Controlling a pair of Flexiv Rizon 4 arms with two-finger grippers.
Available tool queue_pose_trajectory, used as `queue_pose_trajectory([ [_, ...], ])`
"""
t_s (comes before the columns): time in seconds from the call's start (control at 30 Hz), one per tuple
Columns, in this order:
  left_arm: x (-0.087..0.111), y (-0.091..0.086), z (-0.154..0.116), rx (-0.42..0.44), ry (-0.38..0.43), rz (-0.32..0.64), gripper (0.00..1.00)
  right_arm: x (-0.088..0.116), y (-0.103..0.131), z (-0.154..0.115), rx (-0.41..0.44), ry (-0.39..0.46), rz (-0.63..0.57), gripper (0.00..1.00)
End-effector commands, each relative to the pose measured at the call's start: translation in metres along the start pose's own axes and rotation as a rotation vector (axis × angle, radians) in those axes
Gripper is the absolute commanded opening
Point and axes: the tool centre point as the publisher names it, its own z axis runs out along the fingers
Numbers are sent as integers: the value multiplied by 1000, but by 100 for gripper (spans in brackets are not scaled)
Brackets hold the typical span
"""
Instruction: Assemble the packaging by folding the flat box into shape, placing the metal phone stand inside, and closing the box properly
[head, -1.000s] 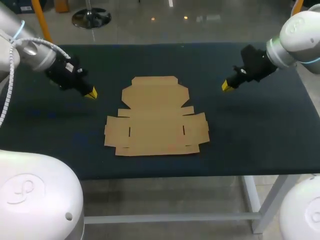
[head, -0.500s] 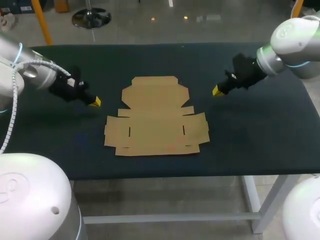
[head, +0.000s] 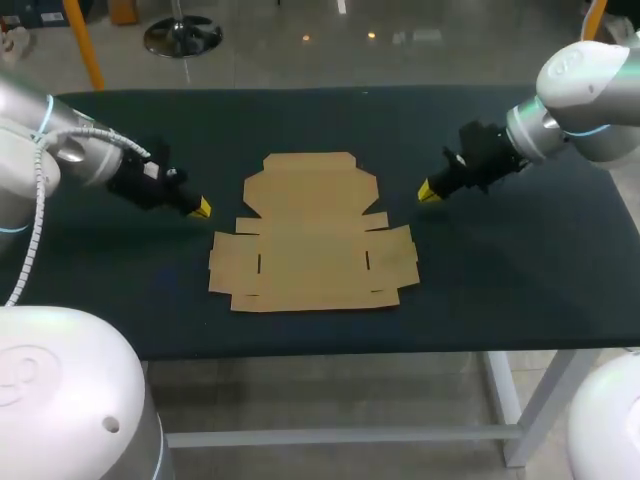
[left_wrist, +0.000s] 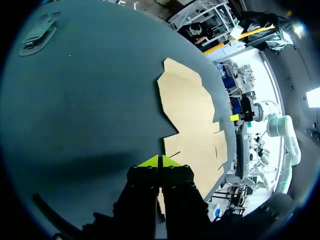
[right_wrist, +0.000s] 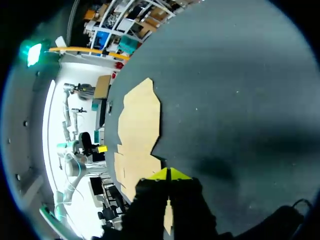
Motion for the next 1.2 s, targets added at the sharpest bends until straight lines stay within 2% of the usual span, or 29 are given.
queue_pose_trajectory([
  [0.03, -1, -5, 0, -21, 0, -1, 0, -1, 2, 0, 8, 5, -1, 0],
  [0.27, 0, -2, 5, -7, -2, 3, 0, -1, 2, 0, 8, 5, -1, 0],
  [0.4, -2, 6, 7, -19, 11, 18, 0, 2, -3, 11, -8, -23, -34, 0],
  [0.6, -4, 10, 12, -29, 18, 21, 0, 3, -5, 26, 10, -7, -60, 0],
  [1.2, -6, 11, 23, -53, 36, 37, 0, -2, -4, 54, 58, 0, -63, 0],
])
